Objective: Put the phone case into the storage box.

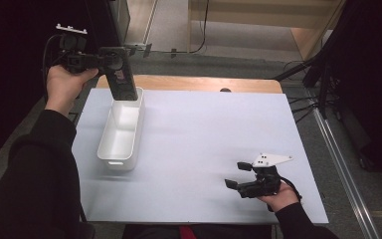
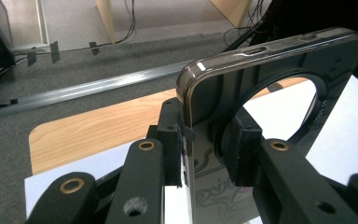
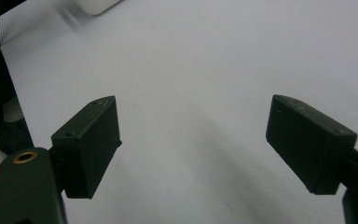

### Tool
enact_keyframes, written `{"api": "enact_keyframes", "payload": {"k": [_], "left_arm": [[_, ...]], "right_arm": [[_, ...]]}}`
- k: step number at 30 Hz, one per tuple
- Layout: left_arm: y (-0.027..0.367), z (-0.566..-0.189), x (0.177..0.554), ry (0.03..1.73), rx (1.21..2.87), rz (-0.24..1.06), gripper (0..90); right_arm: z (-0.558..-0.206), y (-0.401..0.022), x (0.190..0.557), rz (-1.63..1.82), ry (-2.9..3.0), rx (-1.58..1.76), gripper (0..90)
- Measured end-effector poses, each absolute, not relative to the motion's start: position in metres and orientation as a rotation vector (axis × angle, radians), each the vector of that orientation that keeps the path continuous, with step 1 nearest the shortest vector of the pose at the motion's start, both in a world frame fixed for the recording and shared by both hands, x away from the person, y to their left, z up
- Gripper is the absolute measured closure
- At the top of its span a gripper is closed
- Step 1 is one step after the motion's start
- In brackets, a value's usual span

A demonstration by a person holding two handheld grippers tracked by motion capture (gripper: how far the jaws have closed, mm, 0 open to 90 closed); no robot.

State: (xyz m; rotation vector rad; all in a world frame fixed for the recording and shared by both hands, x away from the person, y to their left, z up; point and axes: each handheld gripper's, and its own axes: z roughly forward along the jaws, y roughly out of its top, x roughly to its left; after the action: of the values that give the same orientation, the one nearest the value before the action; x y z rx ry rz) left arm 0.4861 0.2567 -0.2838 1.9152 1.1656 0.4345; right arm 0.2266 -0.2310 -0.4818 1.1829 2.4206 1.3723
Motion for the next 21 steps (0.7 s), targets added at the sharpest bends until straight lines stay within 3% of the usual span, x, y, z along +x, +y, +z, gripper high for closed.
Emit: {"api": "enact_keyframes", "payload": {"k": [21], "left_arm": [[0.253, -0.3, 0.507, 1.174, 1.935, 0.473, 70.5]], "right_arm": [[-0.483, -0.232, 0.223, 1.373, 2.409, 1.208, 16.6]]}}
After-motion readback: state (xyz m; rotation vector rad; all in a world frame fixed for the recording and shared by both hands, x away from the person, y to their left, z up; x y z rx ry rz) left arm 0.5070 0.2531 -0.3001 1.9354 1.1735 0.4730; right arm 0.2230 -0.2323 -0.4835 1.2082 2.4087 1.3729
